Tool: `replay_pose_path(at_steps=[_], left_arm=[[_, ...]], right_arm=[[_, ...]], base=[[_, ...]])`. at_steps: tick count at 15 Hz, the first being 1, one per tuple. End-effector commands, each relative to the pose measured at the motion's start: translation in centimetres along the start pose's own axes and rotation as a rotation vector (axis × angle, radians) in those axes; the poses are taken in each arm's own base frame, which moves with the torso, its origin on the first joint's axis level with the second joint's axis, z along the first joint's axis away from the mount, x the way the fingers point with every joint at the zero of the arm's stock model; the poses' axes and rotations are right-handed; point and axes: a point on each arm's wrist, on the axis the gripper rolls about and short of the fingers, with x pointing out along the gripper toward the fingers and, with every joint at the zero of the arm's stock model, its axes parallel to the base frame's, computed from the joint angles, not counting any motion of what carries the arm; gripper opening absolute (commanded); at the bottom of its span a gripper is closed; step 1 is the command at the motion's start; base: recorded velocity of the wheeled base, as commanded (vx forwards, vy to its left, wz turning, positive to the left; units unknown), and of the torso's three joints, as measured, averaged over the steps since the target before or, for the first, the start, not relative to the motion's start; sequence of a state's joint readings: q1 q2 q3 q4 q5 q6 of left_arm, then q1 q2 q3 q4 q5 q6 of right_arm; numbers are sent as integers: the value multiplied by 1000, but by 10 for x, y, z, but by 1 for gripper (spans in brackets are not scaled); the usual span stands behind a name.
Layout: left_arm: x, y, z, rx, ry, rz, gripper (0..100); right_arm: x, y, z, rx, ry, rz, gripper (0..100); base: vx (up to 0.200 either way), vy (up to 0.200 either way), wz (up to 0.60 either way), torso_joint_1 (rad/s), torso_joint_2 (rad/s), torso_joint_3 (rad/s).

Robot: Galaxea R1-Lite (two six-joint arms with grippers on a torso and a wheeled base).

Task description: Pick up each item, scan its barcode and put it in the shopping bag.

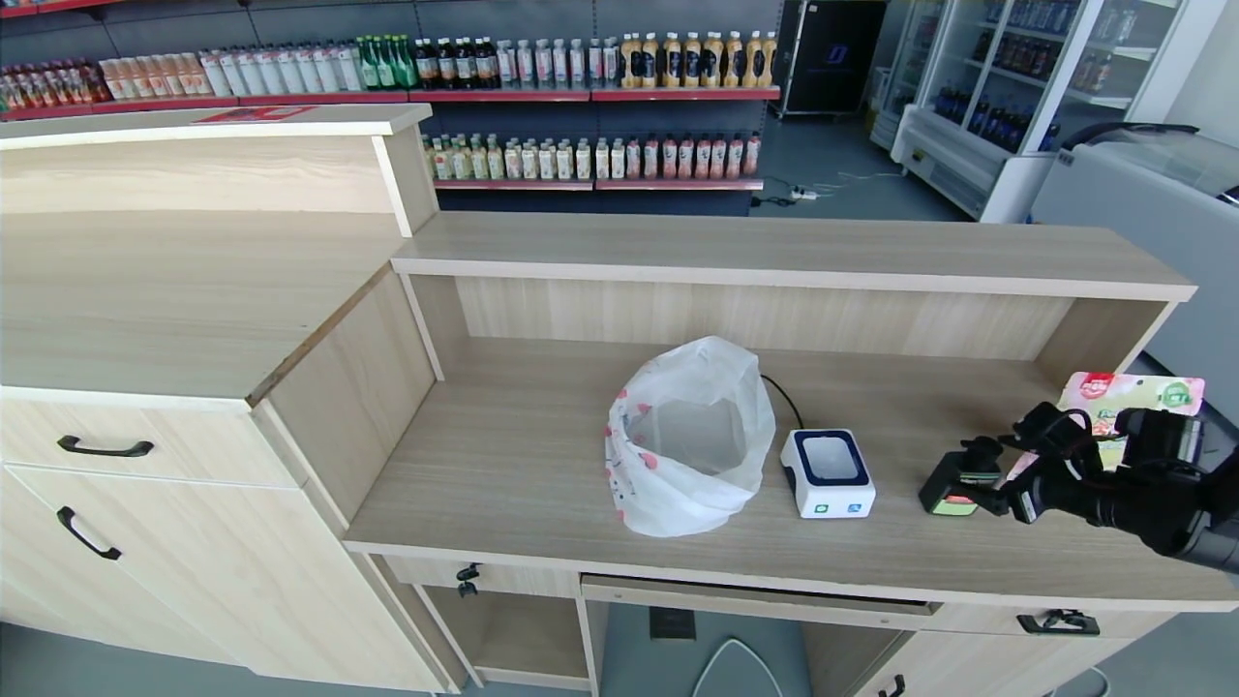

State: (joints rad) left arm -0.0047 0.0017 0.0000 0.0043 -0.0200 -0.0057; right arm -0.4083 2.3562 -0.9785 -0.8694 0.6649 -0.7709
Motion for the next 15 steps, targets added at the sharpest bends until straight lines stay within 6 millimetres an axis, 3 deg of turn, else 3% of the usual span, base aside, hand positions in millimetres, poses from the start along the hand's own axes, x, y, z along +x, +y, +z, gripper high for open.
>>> replay_pose_path(at_steps=[1,10,15], left_arm=[[0,0,0,0,0,0,100],[0,0,0,0,0,0,100],[0,0,0,0,0,0,100]], right_arm=[[17,11,-6,-4,-4,49,100],[45,29,-6,-68,-8,115,100],[47,34,-10,-80,3,128,100]], base=[[0,0,0,0,0,0],[0,0,0,0,0,0],[0,0,0,0,0,0]])
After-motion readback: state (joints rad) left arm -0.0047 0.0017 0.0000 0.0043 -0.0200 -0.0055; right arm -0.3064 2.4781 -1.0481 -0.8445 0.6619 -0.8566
